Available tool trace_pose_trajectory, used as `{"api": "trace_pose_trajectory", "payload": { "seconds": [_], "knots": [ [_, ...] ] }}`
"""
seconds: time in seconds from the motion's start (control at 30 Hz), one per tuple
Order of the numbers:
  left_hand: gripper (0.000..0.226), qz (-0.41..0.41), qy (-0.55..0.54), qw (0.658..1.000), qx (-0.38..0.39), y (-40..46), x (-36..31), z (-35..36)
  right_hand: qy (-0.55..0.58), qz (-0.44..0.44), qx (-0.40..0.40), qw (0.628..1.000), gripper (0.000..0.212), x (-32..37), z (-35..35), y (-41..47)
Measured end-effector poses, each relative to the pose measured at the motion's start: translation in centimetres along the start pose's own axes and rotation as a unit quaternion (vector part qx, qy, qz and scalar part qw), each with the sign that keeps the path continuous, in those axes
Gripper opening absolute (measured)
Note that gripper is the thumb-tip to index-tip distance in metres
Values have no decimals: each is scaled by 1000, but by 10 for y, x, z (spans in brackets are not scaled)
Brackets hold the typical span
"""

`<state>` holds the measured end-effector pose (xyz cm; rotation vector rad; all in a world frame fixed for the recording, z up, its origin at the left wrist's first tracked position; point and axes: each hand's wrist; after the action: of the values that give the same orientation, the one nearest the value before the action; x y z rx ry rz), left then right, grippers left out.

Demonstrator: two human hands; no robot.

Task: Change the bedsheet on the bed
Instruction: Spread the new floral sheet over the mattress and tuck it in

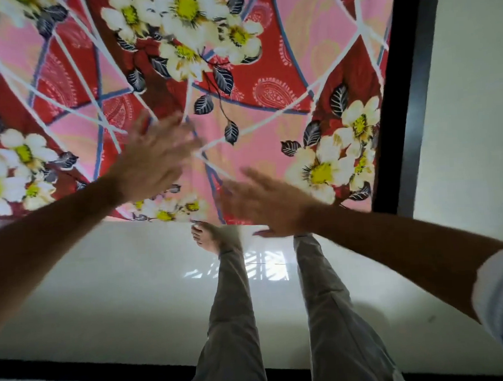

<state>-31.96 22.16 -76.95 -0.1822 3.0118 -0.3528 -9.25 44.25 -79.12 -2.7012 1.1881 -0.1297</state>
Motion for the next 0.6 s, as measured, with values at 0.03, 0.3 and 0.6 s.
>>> {"api": "trace_pose_trajectory", "payload": {
  "seconds": [0.03,0.3,0.6],
  "knots": [
    [60,-101,-22,995,3,-10,12,1,-35,-108,-8,993,70,14,0,8],
    [65,-405,-46,913,-4,-97,21,44,133,-68,-122,981,49,-51,-39,98],
    [66,-570,-118,811,-60,-209,40,71,74,302,-64,948,80,-79,-51,232]
  ]
}}
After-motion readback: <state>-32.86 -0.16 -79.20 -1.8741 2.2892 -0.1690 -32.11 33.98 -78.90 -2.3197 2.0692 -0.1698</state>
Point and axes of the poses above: each hand's wrist, its own y-axis towards the middle knuckle, its own z-axis out of the palm, x = y × z
